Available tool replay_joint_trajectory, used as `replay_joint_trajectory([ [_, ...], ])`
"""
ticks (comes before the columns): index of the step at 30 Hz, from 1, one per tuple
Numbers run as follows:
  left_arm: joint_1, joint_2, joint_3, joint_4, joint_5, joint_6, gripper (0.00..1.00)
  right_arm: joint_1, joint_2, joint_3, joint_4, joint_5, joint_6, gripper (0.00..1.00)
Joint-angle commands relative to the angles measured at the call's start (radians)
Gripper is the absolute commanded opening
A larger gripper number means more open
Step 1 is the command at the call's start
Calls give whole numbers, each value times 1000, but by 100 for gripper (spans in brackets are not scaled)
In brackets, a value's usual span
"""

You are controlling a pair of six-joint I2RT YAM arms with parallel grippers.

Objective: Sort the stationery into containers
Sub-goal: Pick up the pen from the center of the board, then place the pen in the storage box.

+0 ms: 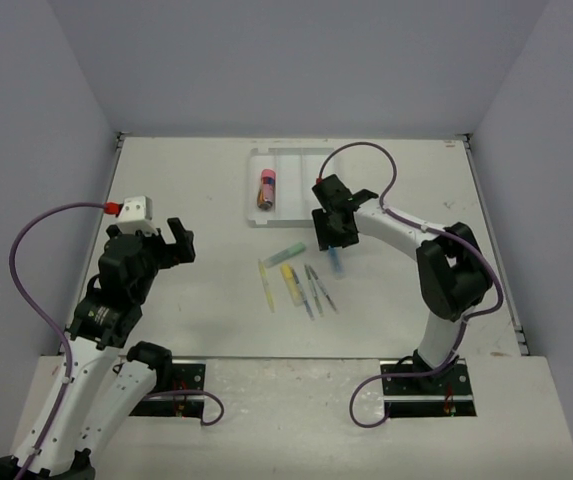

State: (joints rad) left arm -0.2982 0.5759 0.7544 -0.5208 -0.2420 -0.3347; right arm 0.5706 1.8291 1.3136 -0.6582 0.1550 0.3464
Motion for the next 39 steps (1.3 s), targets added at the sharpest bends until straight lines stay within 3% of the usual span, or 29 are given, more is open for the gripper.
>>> replay_joint_trajectory([
  [1, -15, -10, -1, 15, 3, -7, 100, -25, 60, 2, 43, -47, -4, 48],
  [7, -19, -18, -1, 15, 1, -7, 100, -28, 105, -22, 43, -78, -3, 43],
  [11, -21, -16, 0, 16, 3, -7, 100, -28, 80, -57, 51, -80, 3, 20],
  [13, -21, -16, 0, 16, 6, -6, 100, -28, 27, -74, 36, -64, 13, 12],
  [19, -22, -10, 0, 18, 7, -4, 100, -26, -175, -62, -23, -5, 39, 7],
  [23, -21, -5, 1, 17, 5, -4, 100, -26, -138, 119, -1, -63, 11, 5],
  [28, -21, 6, 0, 17, 2, -4, 100, -28, 110, 454, -13, -136, 38, 5],
  [32, -21, 8, 0, 14, -2, -6, 100, -27, 353, 811, -121, -91, 71, 8],
  [37, -21, -2, -1, 15, -6, -7, 100, -29, 511, 1081, -203, -70, 69, 18],
  [39, -21, -6, -1, 15, -8, -7, 100, -31, 538, 1118, -216, -63, 70, 27],
])
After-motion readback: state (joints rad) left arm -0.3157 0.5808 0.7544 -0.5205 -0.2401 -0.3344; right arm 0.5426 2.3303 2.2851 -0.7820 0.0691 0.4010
